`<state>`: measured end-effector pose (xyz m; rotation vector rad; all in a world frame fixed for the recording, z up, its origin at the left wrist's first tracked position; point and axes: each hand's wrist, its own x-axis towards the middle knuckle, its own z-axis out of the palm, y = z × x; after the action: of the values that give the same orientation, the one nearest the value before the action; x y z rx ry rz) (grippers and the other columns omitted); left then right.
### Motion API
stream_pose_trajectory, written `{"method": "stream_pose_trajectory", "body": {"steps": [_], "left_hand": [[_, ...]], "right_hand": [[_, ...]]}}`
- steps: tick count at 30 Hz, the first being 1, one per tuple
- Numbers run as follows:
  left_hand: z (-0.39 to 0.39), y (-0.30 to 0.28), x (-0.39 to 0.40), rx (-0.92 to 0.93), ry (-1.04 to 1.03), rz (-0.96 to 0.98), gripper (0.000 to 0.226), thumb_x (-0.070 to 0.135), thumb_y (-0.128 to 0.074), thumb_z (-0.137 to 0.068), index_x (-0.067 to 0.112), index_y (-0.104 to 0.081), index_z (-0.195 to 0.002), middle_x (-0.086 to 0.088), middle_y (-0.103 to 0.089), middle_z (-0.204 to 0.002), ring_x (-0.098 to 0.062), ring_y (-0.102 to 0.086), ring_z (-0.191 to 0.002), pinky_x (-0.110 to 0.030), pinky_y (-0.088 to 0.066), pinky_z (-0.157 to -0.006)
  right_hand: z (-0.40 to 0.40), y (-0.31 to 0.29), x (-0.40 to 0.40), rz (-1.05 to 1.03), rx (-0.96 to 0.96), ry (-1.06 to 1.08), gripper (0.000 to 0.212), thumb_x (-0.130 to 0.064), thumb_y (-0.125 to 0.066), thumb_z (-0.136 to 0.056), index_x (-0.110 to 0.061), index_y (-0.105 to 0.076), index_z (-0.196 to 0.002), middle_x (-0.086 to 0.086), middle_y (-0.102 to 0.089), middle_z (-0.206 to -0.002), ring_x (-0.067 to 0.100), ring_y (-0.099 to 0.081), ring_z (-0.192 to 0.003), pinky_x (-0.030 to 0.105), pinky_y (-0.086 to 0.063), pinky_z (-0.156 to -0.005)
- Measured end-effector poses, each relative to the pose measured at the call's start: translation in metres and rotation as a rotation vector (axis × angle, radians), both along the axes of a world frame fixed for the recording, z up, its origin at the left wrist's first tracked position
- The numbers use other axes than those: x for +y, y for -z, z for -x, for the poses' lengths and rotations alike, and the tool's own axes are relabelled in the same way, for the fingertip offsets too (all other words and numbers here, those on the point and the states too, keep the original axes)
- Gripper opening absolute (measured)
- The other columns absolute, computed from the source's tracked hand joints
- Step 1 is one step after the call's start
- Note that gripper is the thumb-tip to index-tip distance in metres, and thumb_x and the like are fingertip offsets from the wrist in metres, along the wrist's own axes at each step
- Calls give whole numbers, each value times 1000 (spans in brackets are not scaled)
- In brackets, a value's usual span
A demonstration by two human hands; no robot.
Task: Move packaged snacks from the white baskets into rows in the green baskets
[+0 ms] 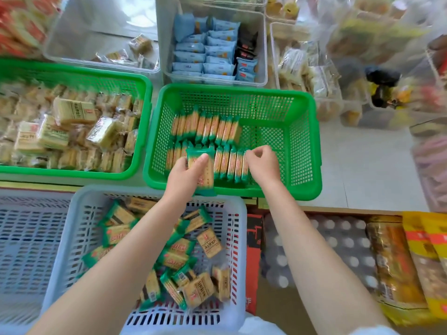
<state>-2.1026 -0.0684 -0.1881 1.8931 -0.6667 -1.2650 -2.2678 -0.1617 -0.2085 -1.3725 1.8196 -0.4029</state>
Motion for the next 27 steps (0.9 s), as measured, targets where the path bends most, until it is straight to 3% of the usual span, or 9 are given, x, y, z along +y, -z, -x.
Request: {"method": "stream_pose_trajectory", "body": {"steps": [2,5,8,12,14,17,21,24,27], "left_hand": [[11,-3,-14,52,-37,10,63,53,-44,-102,15,-34,-151,8,-45,-125,-10,-45,-107,-26,-34,-87],[22,-6,-37,86,-21,-17,60,56,-33,-104,13,-38,-145,-4,-54,-134,-21,-53,-110,-34,-41,-87],[22,-2,-43,-10,104,-9,56,53,-25,-106,13,-46,-137,-5,-55,-125,-22,-51,-110,-37,-39,-90],[-4,24,-18,-619,478,36,66,64,-23,-99,17,-52,-136,-3,-63,-124,-24,-56,-116,-47,-35,-107],[-12,41,-1,-754,565,-19,63,63,-28,-100,19,-49,-140,-3,-60,-134,-25,-50,-126,-47,-25,-115],[-15,51,15,-789,572,-71,68,70,-29,-94,21,-49,-138,0,-60,-131,-23,-48,-128,-46,-17,-119],[-19,56,19,-790,602,-45,81,82,-23,-81,28,-51,-135,8,-59,-128,-16,-45,-127,-40,-14,-112],[-21,58,21,-777,616,-27,70,78,-36,-87,30,-49,-136,9,-57,-130,-16,-42,-130,-40,-16,-112],[-20,57,21,-793,623,-27,64,74,-39,-90,30,-49,-137,9,-56,-134,-16,-41,-132,-41,-17,-112]], "right_hand": [[-3,-19,12,-107,-298,-62,36,-41,-48,-103,-11,-66,-95,4,-67,-91,18,-61,-78,30,-45,-66],[-10,-36,21,-306,-507,-319,42,-49,-52,-100,-11,-65,-114,3,-73,-99,18,-67,-81,28,-48,-56],[-9,-32,7,-230,-407,-282,35,-36,-64,-96,-11,-60,-120,6,-71,-108,18,-67,-82,29,-47,-54],[-6,-14,-30,-102,-322,109,29,-31,-63,-96,-12,-56,-117,5,-66,-112,19,-63,-87,30,-48,-66],[-6,-2,-51,11,-214,235,31,-30,-62,-96,-12,-52,-118,5,-62,-109,16,-58,-79,29,-44,-64],[-17,18,-72,37,-5,128,36,-23,-59,-98,-7,-44,-126,9,-60,-115,22,-62,-85,30,-43,-63],[-31,37,-74,-158,237,-165,68,-25,-60,-97,-2,-27,-152,18,-41,-149,33,-51,-127,40,-49,-99],[-26,42,-72,-136,267,-192,66,-34,-61,-95,-6,-35,-148,15,-47,-145,34,-54,-123,51,-48,-103],[-18,40,-70,-54,283,-139,59,-37,-66,-95,-7,-42,-140,12,-55,-135,32,-58,-116,51,-49,-100]]}}
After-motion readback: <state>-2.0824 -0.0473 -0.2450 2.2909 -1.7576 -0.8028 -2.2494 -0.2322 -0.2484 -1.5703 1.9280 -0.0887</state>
